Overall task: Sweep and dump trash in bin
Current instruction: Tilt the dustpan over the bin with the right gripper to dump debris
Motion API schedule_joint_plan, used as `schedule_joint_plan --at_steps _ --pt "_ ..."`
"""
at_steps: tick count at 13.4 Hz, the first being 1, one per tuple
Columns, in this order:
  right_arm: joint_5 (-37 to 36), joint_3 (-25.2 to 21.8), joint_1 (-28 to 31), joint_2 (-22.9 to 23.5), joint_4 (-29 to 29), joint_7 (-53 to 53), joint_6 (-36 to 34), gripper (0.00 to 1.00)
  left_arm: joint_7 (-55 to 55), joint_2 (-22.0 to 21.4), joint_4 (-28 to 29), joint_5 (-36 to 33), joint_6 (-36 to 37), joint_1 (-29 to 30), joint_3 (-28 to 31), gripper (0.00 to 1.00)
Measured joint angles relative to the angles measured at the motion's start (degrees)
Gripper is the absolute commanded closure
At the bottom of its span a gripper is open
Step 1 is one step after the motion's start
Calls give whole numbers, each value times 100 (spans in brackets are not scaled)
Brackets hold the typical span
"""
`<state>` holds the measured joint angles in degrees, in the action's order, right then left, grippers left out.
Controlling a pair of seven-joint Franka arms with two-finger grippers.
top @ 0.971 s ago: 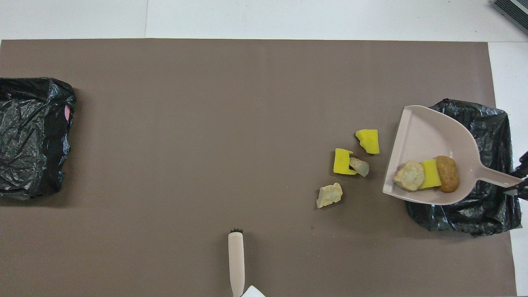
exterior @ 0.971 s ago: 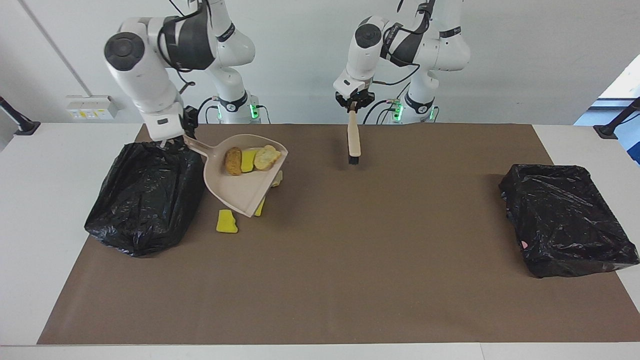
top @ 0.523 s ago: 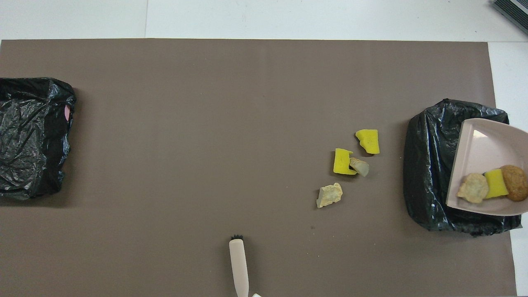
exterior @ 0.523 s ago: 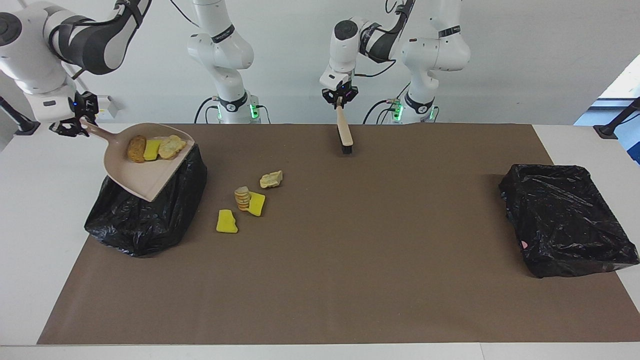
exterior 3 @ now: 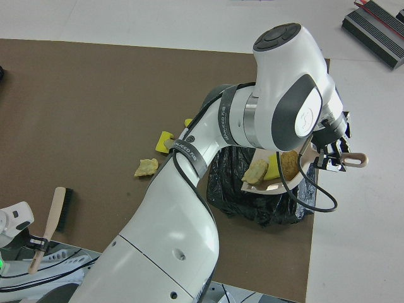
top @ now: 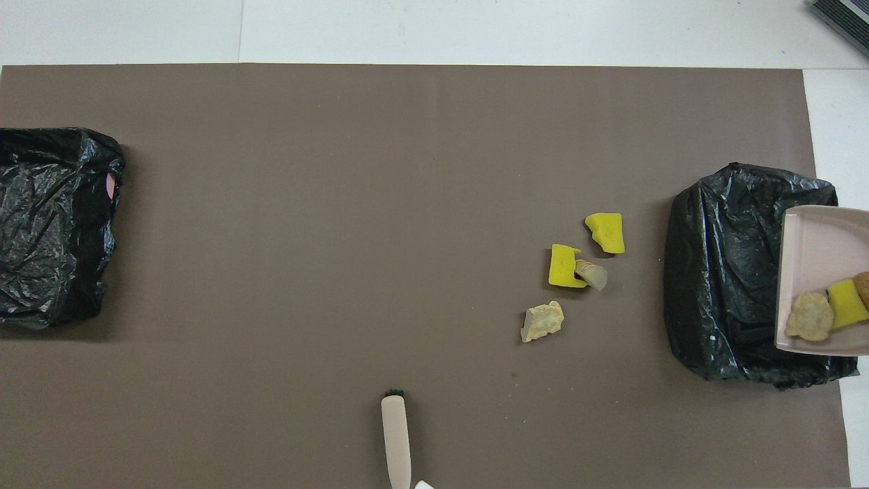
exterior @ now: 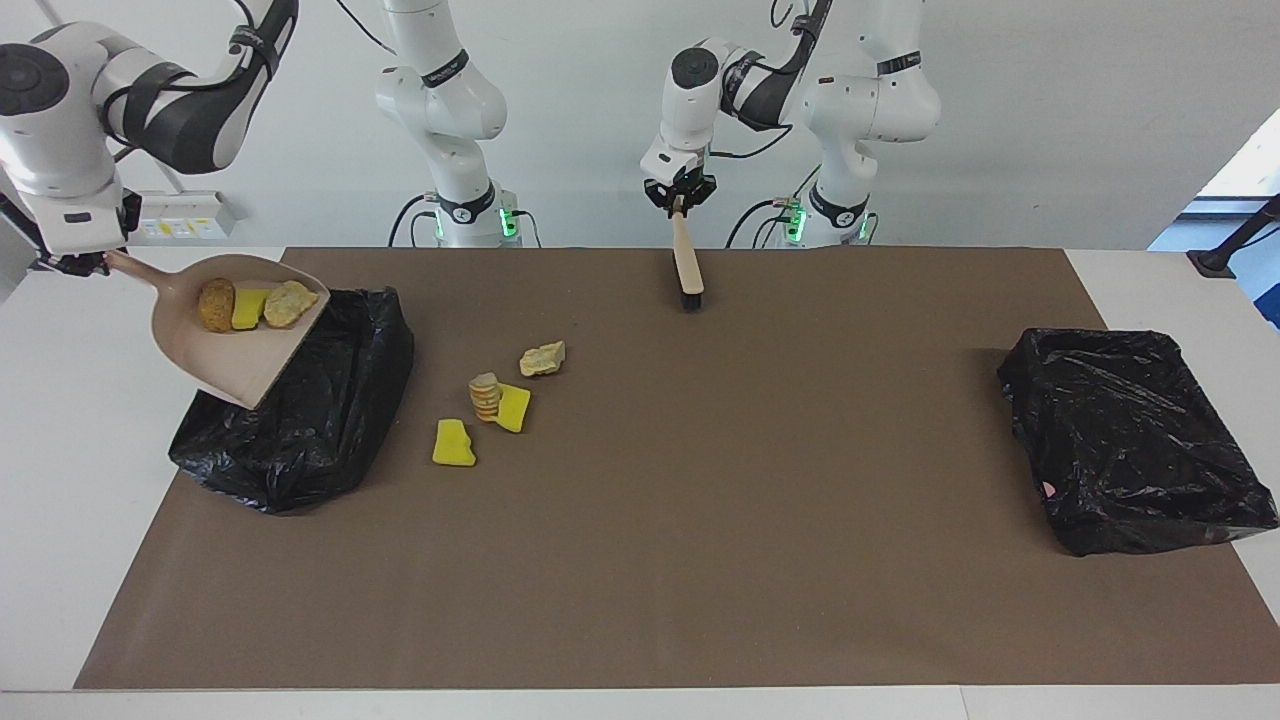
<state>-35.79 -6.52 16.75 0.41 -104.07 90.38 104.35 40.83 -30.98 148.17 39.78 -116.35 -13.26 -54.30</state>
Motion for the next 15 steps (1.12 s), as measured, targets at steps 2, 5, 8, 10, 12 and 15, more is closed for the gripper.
schedule_joint_plan --at_steps 2,5,8,10,12,15 --pt "-393 9 -179 12 -27 -176 51 100 -76 58 2 0 -1 15 13 100" --pt "-1001 16 -433 76 -108 -501 61 100 -131 99 2 2 -25 129 34 87" --pt "-1366 19 -525 159 -127 -701 248 100 -351 206 0 3 -58 384 40 59" --pt "-1432 17 -525 176 -126 -705 286 100 -772 290 -2 3 -86 537 51 39" --pt "-1520 25 -525 175 -114 -705 286 100 -1066 335 -5 3 -104 671 62 8" --pt "-1665 58 -586 148 -21 -705 206 100 -1537 360 -52 -16 -138 873 85 0"
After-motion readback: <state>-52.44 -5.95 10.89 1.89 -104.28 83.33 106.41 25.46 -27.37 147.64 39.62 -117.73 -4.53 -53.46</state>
